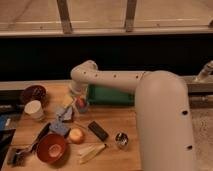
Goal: Place pepper in red bowl
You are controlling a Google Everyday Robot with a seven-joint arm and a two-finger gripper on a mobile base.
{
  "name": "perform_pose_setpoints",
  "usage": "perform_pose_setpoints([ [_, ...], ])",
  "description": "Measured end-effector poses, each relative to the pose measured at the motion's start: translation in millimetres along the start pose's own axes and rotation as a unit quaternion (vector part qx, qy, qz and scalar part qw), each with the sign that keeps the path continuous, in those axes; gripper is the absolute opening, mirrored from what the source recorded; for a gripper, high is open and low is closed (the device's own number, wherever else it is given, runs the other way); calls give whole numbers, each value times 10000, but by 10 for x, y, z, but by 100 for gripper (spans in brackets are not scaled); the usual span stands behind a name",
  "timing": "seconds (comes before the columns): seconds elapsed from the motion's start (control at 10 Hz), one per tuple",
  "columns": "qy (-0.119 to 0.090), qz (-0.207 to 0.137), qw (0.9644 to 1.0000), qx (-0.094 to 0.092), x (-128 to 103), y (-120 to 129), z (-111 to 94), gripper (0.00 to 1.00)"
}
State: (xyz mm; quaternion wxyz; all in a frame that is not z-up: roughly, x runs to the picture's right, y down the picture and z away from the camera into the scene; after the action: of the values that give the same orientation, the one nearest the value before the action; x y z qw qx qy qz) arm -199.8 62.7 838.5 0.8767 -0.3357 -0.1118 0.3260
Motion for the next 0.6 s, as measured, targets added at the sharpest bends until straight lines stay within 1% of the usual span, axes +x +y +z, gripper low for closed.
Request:
perform_pose_setpoints([
  [0.1, 23, -26, 10000, 16, -14, -20, 66, 80],
  [0.5, 78, -68, 9999, 57, -76, -134, 124, 80],
  [0.6, 101, -79, 9999, 60, -90, -140, 148, 78],
])
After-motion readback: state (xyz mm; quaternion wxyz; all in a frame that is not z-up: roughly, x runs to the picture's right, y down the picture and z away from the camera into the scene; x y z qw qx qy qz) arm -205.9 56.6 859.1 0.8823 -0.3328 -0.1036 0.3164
